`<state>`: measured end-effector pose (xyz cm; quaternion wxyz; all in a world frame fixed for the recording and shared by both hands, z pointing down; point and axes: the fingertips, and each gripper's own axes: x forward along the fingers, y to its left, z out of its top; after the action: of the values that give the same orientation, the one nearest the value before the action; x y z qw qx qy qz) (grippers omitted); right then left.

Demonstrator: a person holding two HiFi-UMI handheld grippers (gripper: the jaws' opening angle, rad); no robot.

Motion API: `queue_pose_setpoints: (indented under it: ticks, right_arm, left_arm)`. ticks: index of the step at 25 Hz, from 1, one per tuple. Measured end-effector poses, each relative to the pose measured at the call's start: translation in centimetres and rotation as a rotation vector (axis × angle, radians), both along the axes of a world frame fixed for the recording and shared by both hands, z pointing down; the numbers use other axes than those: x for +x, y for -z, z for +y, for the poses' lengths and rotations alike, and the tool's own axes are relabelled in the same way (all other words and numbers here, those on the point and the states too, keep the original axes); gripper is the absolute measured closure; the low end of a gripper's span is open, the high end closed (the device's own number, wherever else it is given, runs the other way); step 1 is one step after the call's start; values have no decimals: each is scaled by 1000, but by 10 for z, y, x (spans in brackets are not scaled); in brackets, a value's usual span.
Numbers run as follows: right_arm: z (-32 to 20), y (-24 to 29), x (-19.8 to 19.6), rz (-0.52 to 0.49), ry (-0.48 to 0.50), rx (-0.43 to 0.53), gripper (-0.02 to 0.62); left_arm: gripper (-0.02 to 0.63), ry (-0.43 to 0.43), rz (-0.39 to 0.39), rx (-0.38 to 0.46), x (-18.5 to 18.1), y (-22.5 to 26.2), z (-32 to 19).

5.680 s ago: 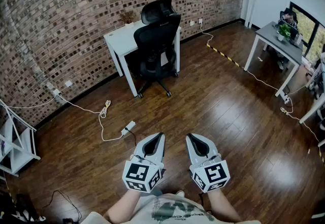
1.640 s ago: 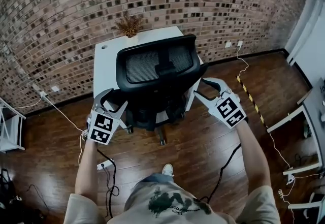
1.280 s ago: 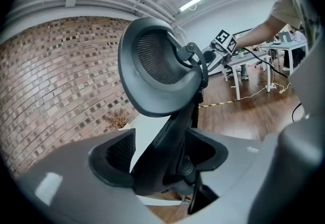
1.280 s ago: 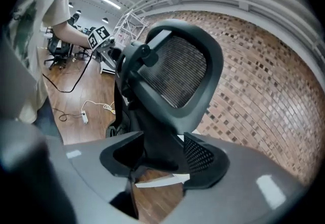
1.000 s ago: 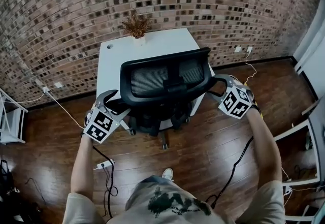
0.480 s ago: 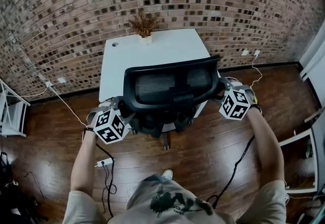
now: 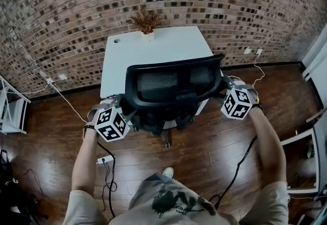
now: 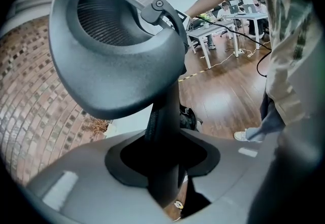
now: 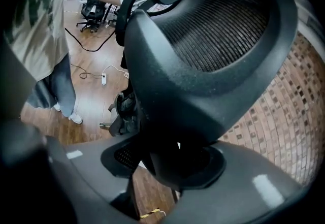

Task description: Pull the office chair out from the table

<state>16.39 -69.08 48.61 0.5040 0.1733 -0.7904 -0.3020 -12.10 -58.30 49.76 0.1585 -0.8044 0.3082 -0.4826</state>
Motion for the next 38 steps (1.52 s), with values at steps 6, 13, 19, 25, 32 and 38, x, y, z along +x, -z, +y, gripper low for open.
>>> queue_pose_setpoints:
  ticks: [6,13,19,25,32,38]
  right_arm:
    - [19,2,5,5,-7,-8,385]
    - [65,3,17,3,5,-8,385]
    - [111,2,29,-4,6,3,385]
    - [155,0,37,-5,12,9,385]
    - [210,2,51,-9,27,6,387]
    - [255,3,62,-19,37,22,388]
  left_arm:
    - [446,-10,-13,-6,5,2,19]
    - [451,-4,-20,-17,17,1,64]
    - [448,9,-41,1,26,-1,105]
    - [454,19,-61,-6,33,-6,146]
    - [466,21,-106,-24,43,-7,193]
    - [465,20,-114,-10,52,-7,233]
